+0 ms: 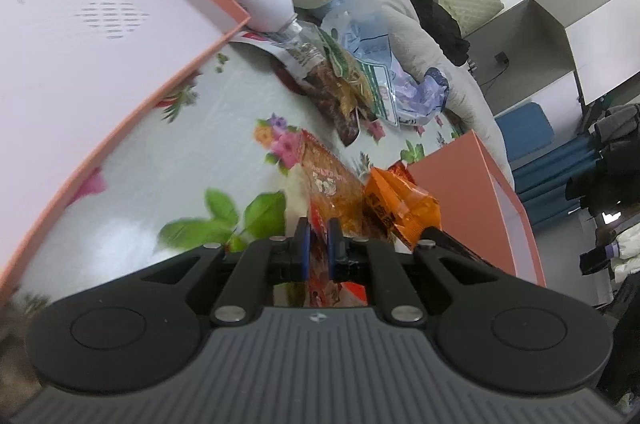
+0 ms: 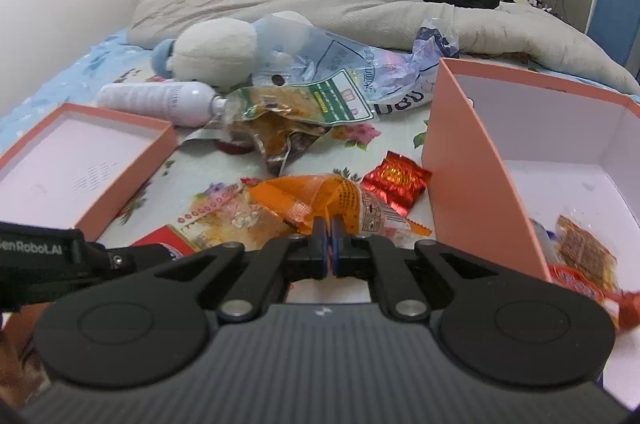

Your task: Organize snacks

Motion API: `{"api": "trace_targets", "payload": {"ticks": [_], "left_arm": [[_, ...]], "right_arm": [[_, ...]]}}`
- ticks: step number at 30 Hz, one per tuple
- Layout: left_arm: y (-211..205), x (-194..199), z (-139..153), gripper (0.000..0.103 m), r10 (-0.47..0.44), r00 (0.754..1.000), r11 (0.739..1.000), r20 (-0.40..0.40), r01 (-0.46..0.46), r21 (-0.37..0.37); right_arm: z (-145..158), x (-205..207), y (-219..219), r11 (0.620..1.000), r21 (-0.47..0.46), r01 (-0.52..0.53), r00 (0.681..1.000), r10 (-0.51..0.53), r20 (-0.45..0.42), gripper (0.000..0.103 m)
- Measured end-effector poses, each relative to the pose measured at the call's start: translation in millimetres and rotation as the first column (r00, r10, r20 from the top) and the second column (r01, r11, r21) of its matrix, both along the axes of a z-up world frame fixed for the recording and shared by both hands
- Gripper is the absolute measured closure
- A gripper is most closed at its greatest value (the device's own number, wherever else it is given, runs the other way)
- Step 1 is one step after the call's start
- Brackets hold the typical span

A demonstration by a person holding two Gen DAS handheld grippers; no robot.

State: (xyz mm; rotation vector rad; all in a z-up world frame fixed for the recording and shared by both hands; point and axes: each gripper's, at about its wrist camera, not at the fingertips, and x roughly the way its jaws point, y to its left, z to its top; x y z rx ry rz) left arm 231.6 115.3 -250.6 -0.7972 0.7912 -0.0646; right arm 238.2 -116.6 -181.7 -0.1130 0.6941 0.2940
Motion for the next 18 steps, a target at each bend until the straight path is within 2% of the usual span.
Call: {"api": "trace_targets", "payload": {"ticks": [10,18], "left_arm": [[2,-71,11,0.094,0.039,0.998,0.998,-0.054,-0.036,0.060],[9,-113,12,0.093,0.092,0.989,0.990,-0.112,-0.079,0.114]], "right_arm": [[21,-73,-17,0.997,0.007,-0.076,0.997,0.076,-0.006,0.098],[20,-114,-38,0.993,0.027,-0.115,0.992,0.116,-0.058,0.098]]}}
